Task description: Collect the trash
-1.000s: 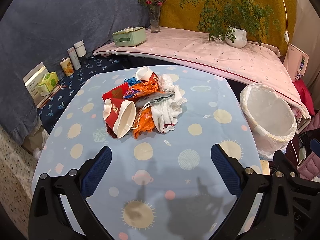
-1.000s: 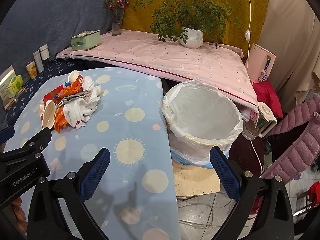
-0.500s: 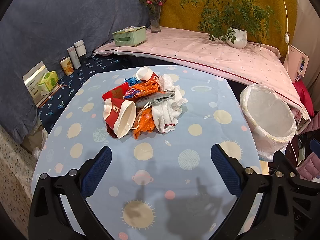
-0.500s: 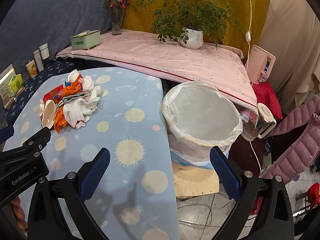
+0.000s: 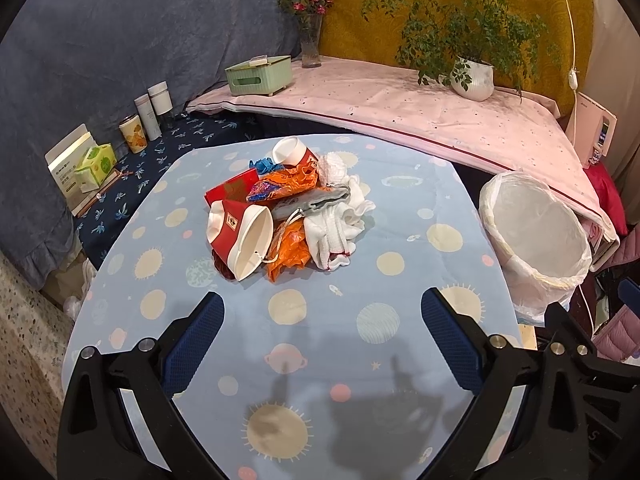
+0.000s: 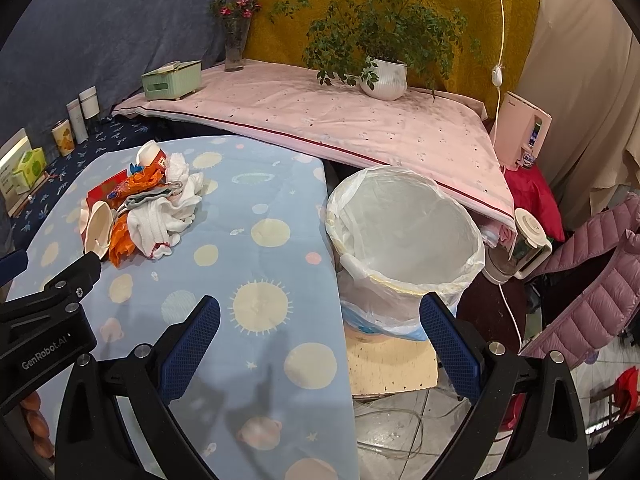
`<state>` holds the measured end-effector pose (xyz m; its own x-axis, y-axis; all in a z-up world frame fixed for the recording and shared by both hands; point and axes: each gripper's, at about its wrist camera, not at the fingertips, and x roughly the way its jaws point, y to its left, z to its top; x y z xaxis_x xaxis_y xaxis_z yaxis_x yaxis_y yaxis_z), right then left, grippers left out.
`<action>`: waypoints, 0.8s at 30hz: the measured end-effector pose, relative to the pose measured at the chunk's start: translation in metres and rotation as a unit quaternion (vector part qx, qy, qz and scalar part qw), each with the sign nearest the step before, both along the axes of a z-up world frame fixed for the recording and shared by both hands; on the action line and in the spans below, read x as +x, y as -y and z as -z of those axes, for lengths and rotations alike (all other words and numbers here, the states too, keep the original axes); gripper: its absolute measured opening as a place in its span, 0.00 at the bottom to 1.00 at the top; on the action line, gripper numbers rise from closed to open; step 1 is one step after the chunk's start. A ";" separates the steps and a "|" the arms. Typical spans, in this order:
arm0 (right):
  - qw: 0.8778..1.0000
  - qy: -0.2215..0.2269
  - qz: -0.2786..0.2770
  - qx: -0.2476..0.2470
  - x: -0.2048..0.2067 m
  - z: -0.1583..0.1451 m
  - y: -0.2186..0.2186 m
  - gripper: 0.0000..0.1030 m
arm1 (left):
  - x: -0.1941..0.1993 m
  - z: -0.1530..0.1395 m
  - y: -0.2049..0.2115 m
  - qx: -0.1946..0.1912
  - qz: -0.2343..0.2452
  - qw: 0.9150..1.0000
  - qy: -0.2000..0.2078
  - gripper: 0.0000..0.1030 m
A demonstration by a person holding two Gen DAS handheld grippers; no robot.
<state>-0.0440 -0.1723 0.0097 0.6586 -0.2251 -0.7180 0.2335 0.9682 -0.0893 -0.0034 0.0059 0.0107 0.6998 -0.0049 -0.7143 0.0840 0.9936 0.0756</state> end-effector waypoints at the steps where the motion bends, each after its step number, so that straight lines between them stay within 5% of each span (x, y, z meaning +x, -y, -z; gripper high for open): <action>1: 1.000 0.000 0.000 0.000 0.000 0.001 0.000 0.93 | 0.000 -0.001 0.000 -0.001 0.000 1.000 0.000 0.91; 24: 1.000 0.000 0.000 -0.002 0.000 0.002 -0.003 0.93 | 0.002 -0.001 -0.002 -0.002 -0.001 1.000 -0.003 0.89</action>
